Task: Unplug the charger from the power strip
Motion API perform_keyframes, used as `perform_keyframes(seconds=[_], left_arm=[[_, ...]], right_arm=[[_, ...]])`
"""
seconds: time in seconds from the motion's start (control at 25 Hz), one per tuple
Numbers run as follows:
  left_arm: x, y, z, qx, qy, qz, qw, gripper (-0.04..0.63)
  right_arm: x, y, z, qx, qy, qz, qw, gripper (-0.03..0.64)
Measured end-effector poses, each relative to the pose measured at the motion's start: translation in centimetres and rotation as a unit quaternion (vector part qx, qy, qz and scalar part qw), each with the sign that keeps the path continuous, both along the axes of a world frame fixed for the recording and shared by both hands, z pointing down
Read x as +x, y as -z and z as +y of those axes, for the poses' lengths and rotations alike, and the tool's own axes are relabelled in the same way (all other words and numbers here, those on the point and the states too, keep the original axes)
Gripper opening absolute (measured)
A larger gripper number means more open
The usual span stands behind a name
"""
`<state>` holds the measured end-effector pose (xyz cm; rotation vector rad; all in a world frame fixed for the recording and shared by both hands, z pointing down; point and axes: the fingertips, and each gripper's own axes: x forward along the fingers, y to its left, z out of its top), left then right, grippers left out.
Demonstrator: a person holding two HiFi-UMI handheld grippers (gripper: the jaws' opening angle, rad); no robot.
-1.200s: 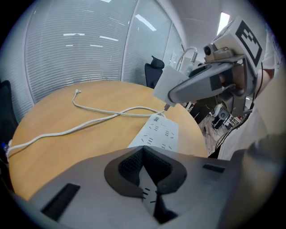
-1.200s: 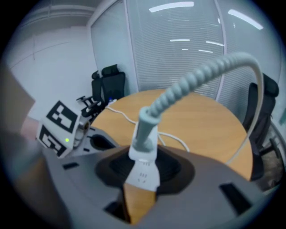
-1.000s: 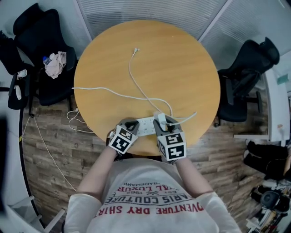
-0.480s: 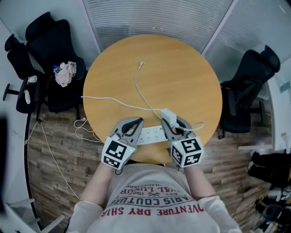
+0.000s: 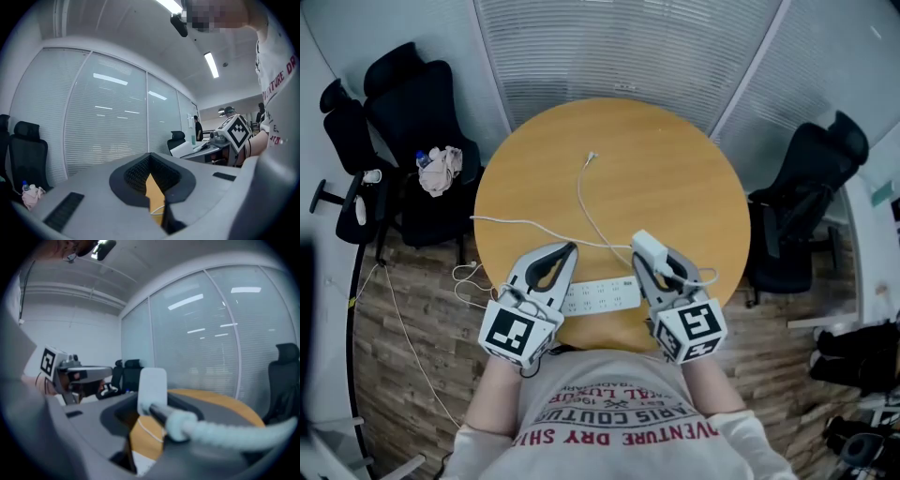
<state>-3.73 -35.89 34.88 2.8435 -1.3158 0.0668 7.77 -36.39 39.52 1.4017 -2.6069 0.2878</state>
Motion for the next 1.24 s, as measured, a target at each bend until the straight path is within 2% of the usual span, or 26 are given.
perform_keyframes(seconds=[0.12, 0.48, 1.24], left_arm=[[-0.3, 0.2, 0.1, 0.008, 0.002, 0.000, 1.0000, 0.032], [-0.2, -0.3, -0.2, -0.005, 0.009, 0.007, 0.9999, 0.032], [0.0, -1.0, -1.0, -0.016, 0.015, 0.005, 0.9997, 0.034]], right_arm=[[0.1, 0.6, -0.1, 0.008, 0.000, -0.003, 1.000, 0.153], [-0.1, 1.0, -0.1, 0.019, 0.000, -0.004, 1.000, 0.153], [0.4, 0.4, -1.2, 0.005, -0.015, -0.009, 1.000, 0.153]])
